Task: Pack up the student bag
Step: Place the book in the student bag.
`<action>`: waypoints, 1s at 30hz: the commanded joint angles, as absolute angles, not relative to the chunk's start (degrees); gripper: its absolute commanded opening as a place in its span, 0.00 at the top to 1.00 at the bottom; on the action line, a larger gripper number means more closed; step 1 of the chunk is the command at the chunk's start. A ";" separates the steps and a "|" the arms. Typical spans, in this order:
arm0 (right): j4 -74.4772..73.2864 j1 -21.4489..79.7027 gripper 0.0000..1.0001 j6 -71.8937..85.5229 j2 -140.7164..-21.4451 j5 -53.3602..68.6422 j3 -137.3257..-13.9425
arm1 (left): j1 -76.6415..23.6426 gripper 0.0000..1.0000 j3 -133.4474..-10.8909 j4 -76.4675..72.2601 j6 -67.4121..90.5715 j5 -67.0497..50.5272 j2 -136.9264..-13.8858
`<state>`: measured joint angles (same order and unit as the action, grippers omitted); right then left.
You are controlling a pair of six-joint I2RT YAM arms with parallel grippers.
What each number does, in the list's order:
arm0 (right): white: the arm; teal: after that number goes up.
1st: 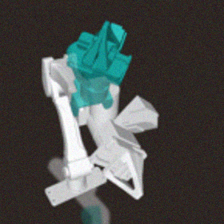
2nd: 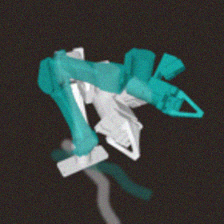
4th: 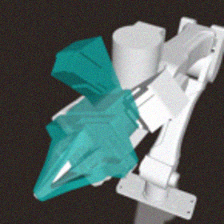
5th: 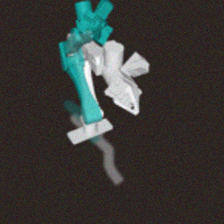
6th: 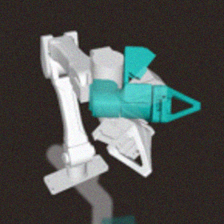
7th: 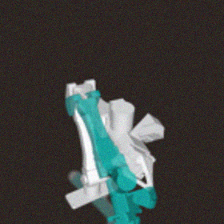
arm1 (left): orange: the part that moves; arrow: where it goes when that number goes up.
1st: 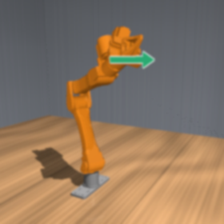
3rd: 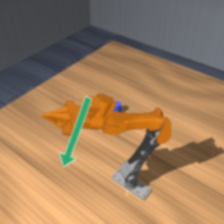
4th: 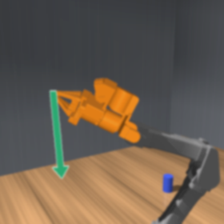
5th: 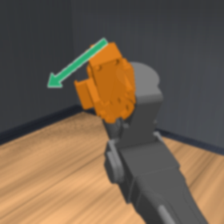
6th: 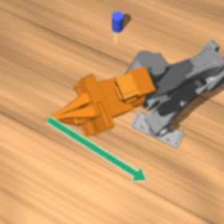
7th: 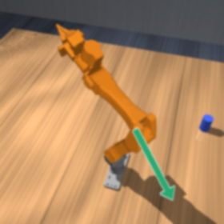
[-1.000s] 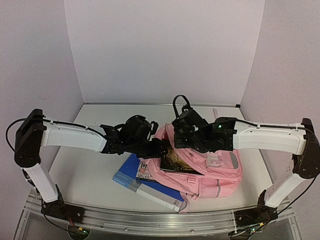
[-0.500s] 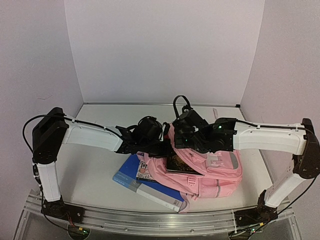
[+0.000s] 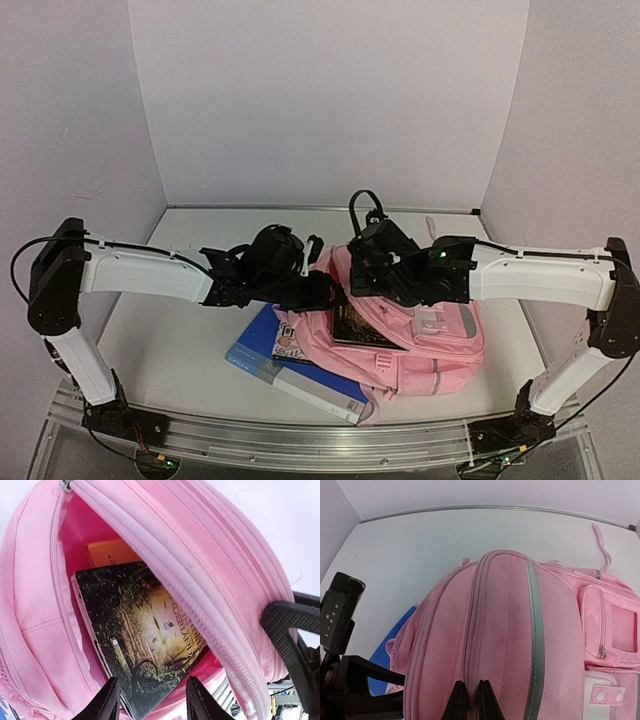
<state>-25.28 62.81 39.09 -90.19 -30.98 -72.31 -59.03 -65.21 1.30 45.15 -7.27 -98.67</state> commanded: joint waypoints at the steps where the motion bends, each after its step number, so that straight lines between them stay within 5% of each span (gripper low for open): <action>1: -16.35 63.31 1.00 39.11 -86.52 -34.00 -74.18 | -59.78 0.55 -64.43 3.63 46.72 -7.07 -98.74; 24: -16.29 63.34 1.00 39.49 -85.25 -34.31 -73.29 | -61.39 0.62 -75.45 -4.55 45.72 -15.59 -113.09; 30: -15.10 63.21 1.00 38.62 -82.74 -33.11 -70.10 | -61.35 0.55 -71.39 -6.66 41.98 -10.40 -105.67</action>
